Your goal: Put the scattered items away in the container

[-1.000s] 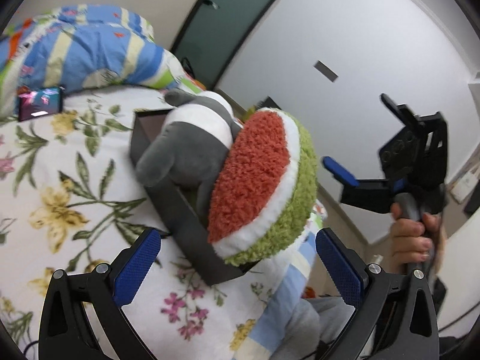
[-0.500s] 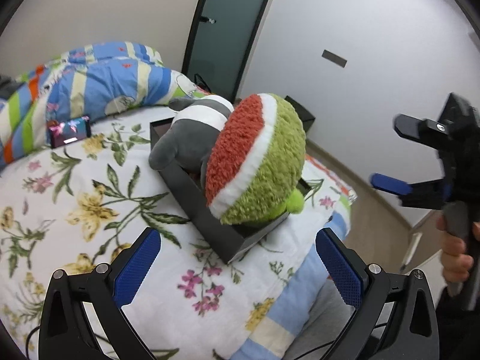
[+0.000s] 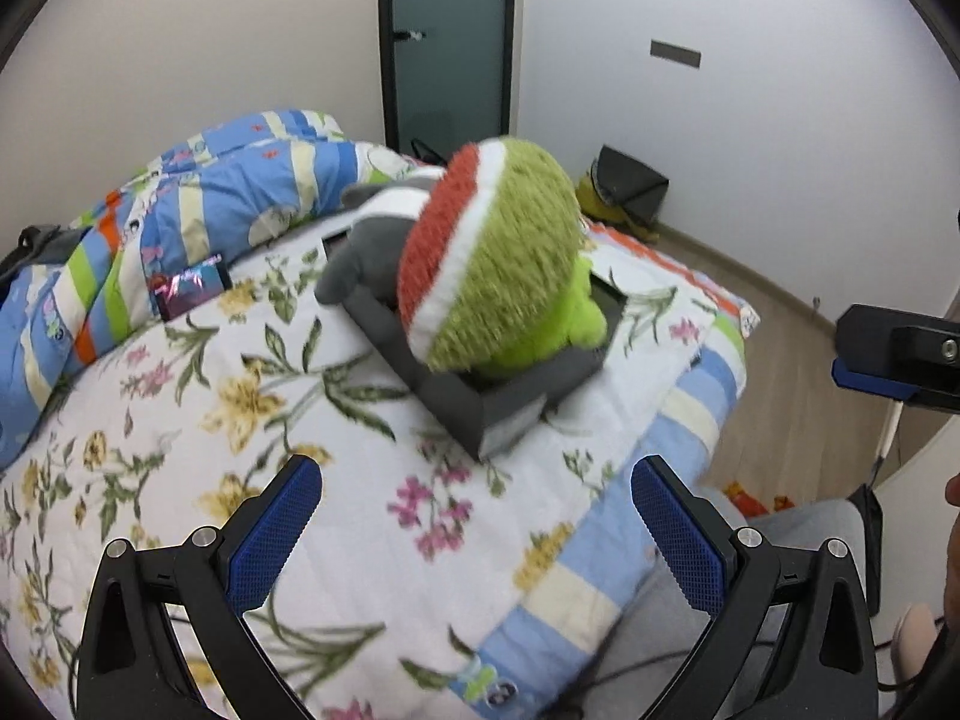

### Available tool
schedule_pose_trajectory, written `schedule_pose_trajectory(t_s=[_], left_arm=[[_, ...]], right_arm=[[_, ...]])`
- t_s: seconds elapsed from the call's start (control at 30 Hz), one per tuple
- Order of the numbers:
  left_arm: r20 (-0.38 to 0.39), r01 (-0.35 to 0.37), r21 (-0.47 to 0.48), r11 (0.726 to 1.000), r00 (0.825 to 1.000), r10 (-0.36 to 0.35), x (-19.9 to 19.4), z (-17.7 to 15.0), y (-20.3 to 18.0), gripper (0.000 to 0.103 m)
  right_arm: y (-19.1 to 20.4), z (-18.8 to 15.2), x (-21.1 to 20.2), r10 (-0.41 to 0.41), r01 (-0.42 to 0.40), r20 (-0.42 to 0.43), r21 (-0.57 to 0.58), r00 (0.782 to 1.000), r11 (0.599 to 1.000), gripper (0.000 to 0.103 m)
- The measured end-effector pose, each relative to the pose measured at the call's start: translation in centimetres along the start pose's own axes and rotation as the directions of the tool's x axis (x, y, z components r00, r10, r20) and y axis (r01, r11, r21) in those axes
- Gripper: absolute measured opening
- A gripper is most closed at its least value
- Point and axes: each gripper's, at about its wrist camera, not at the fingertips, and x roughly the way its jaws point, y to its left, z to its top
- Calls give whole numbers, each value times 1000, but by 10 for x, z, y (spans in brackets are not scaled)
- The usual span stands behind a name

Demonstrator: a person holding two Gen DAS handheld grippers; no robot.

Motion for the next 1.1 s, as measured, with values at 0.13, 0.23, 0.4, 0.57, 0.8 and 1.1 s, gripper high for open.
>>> schedule_pose_trajectory(t_s=[0.13,0.23,0.4,0.57,0.8,1.1], left_arm=[[-5,-20,15,1000,1000,20,-6,-15,-8,103],[-5,-26,2,1000,1000,27,-11,-24,-8,103],[-16,-32,-17,999,999,31,-14,-38,-3,103],[-22,-27,-18,999,999,27,-13,-42,-2,103],[-4,-30,-17,999,1000,29,-15,-40,-1,103],[0,-32,-11,999,999,32,-15,-39,-2,103]], right_arm=[[10,-21,-5,-98,100,28,-74,995,992,103],[19,-35,-9,-149,156,63,-130,987,979,103],[25,-57,-17,-156,172,119,-145,981,974,103],[28,-63,-12,-164,182,126,-144,978,973,103],[32,-65,-7,-166,184,122,-148,978,972,103],[33,-69,-8,-177,195,123,-150,977,969,103]])
